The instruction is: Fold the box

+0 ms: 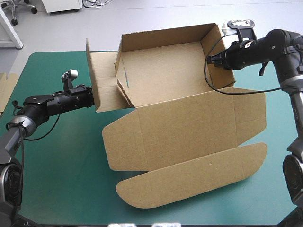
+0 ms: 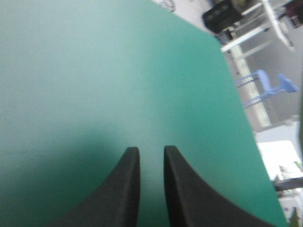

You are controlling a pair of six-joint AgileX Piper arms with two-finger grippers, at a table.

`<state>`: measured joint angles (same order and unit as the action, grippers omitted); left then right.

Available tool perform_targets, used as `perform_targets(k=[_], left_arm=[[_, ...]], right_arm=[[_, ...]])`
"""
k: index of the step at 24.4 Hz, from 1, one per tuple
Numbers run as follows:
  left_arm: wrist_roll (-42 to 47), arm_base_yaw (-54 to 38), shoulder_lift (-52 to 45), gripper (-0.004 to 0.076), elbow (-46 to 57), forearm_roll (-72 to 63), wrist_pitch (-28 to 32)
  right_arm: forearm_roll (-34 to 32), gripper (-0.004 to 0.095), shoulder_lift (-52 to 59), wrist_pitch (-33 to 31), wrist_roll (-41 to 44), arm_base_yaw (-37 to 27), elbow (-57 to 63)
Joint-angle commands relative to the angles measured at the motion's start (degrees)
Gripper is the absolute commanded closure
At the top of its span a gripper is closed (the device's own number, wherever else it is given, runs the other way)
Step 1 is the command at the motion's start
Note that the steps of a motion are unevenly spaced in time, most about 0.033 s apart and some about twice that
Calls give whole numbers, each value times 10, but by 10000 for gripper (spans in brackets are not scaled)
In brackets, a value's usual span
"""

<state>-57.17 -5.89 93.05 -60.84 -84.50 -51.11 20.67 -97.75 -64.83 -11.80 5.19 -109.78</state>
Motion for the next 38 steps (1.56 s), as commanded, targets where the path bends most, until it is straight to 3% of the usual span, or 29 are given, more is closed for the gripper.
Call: perform_targets(k=[1,5,7,14,21,38], left_arm=[[-20,2,-23,594,-14,-90,-80],[-16,2,-23,593,-14,-112,-90],[-73,2,-23,577,-15,-163,-126],[-35,2,-23,356,-27,-193,-165],[-25,2,-23,351,-36,-193,-226],[29,53,13,351,-131,-194,-234]], right_arm=[[3,925,30,34,4,-5,-17],[-1,925,30,34,5,-5,-17],[-1,925,30,36,5,-5,-17],[-1,925,29,46,10,-5,-14],[1,925,18,47,12,-5,-11],[-3,925,10,54,15,-5,-11]])
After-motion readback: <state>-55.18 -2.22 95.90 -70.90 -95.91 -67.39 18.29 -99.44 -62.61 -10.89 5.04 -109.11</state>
